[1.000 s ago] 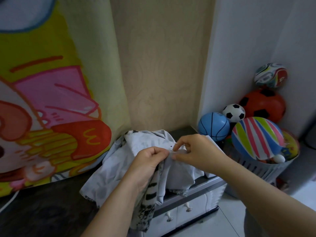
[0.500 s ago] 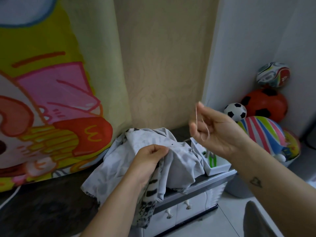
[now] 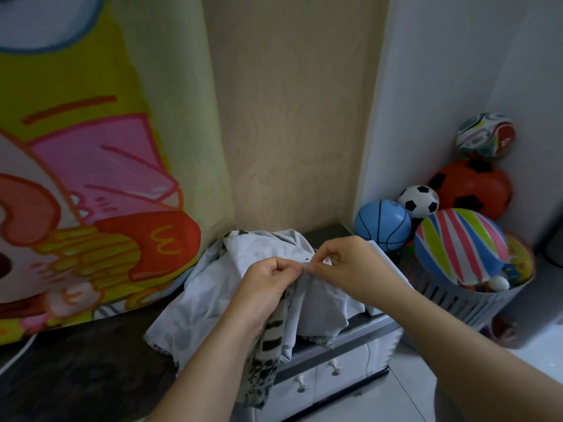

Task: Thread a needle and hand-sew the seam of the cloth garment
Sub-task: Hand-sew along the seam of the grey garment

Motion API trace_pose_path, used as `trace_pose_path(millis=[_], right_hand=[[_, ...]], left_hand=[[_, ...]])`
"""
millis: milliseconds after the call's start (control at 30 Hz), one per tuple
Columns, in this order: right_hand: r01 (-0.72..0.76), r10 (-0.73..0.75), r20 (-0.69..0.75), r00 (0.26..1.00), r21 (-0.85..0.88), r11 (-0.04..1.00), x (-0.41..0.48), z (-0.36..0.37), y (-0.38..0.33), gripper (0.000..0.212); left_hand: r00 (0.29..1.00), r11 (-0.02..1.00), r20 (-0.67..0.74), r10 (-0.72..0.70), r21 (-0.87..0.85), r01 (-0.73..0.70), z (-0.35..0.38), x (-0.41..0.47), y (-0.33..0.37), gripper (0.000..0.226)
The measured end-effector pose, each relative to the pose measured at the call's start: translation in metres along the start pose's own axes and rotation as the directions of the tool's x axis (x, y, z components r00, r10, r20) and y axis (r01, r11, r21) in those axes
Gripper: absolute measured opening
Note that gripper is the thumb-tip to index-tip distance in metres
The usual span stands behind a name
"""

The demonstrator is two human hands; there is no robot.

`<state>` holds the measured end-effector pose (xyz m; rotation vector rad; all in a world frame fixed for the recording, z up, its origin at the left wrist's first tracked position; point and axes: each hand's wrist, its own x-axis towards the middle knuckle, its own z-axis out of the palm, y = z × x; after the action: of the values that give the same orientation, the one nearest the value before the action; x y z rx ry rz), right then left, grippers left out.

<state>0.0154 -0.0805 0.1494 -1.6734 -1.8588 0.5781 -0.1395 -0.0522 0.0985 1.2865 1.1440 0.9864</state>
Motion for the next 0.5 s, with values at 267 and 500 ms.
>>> trace_pose_path(millis=[267,500], right_hand=[[-0.018,-0.047,0.05,0.998,0.856,0.516,-0.002,-0.018,-0.01,0.016],[-0.322,-0.21,0.38,0.901,0.909,0.263,-0.002,-0.03,-0.006,0.018]], left_hand=[[1.0,1.0,-0.022,-0.019,0.023,0.019,-0.005,0.005,-0.003,0.024],[0.992,0.998,-0.117,-0.041,0.038,0.046,-0.005,0.01,-0.004,0.02]])
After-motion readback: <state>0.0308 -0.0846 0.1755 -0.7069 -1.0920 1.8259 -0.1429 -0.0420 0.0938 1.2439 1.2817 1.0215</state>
